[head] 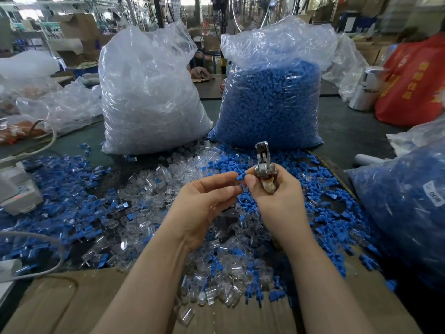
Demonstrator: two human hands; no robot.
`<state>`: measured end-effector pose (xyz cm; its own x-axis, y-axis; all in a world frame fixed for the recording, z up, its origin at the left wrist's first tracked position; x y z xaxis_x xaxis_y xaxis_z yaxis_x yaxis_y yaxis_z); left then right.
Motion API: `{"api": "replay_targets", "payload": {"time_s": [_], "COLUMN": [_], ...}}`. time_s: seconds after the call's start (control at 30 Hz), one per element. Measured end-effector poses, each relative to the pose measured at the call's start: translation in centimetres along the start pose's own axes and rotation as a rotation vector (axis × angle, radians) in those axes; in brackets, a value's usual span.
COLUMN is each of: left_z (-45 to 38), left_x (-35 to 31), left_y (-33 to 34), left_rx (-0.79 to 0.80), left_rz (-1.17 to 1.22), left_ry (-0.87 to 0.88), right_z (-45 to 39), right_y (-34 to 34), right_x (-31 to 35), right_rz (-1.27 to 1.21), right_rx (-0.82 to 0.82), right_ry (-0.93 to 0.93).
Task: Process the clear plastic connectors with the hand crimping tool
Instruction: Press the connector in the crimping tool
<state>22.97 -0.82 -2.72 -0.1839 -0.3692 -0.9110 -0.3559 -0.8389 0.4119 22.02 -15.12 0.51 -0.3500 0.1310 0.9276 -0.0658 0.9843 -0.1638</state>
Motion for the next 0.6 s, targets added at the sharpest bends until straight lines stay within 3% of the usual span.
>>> {"api": "replay_targets", "payload": {"time_s": [0.6], "left_z": [0.4], "left_x": [-1.6], "left_y": [-0.1], "left_rx": [-0.035], "left_rz": [-0.160], "left_ry": [0.152], "right_z": [-0.2], "right_y": [0.2], "right_x": [0.1], "right_rz": [0.008], "right_rx": [0.029], "right_ry": [-0.014]}}
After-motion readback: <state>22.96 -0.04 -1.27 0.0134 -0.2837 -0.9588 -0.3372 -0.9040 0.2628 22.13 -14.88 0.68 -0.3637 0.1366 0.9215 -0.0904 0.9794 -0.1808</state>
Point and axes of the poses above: each hand's wrist, its own z-axis away from the middle knuckle, its own y-axis out of the palm, x = y × z, the point moved 9 cm from there along -z, towards the middle knuckle, and after that the axes turned 14 degrees about x, right-handed, at the moved point
